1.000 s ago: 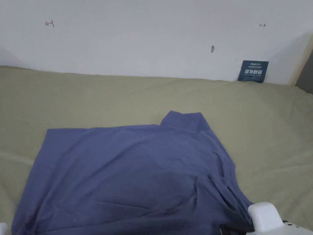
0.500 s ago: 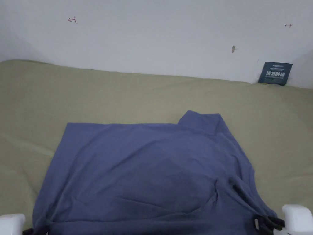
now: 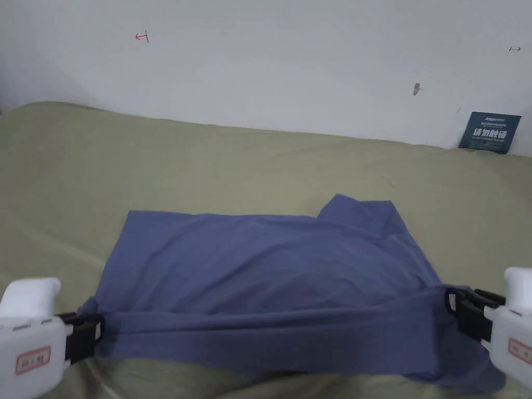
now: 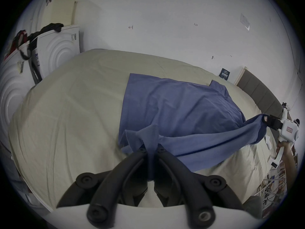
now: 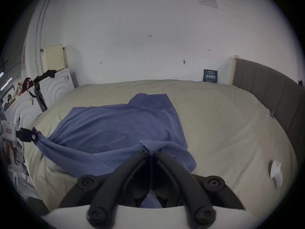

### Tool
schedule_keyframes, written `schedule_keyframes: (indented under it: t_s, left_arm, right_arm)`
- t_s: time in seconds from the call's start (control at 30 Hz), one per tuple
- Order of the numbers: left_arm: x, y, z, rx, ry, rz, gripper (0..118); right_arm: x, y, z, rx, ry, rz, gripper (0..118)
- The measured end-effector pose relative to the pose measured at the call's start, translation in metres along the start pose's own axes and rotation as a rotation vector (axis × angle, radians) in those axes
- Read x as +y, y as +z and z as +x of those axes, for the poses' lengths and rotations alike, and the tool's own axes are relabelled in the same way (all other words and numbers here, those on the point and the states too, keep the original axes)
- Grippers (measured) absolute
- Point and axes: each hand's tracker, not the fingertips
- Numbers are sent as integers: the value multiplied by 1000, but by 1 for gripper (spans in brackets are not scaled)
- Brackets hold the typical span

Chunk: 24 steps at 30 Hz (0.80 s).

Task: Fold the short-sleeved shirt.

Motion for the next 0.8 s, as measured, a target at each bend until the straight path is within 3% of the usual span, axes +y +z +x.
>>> schedule_keyframes:
  t_s: [0.3, 0.33, 0.4, 0.43, 0.47, 0.53, 0.57, 0.67, 0.8]
  left_arm:
    - [64, -76, 3, 5, -38, -124, 5]
    - [68, -84, 3, 8, -39, -132, 7]
    - [75, -98, 5, 33, -58, -136, 26]
    - [79, -104, 7, 78, -71, -142, 49]
    - [83, -110, 8, 106, -83, -150, 82]
    - [87, -116, 2, 106, -58, -140, 87]
    - [89, -112, -2, 97, -5, -119, 87]
    - [91, -78, -15, 49, 89, -30, 87]
    - [70, -8, -2, 143, -14, 168, 87]
  right_arm:
    - [39, -102, 3, -37, 103, -160, 3]
    - [40, -111, 3, -49, 109, -175, 3]
    - [42, -124, 1, -62, 141, -193, 4]
    - [41, -131, 2, -76, 158, -200, 8]
    - [41, -134, 1, -90, 171, -195, 27]
    - [42, -137, 5, -90, 138, -190, 82]
    - [41, -133, 9, -69, 71, -200, 88]
    - [45, -107, 15, 7, -49, -118, 86]
    - [47, -49, 4, 17, -61, -35, 86]
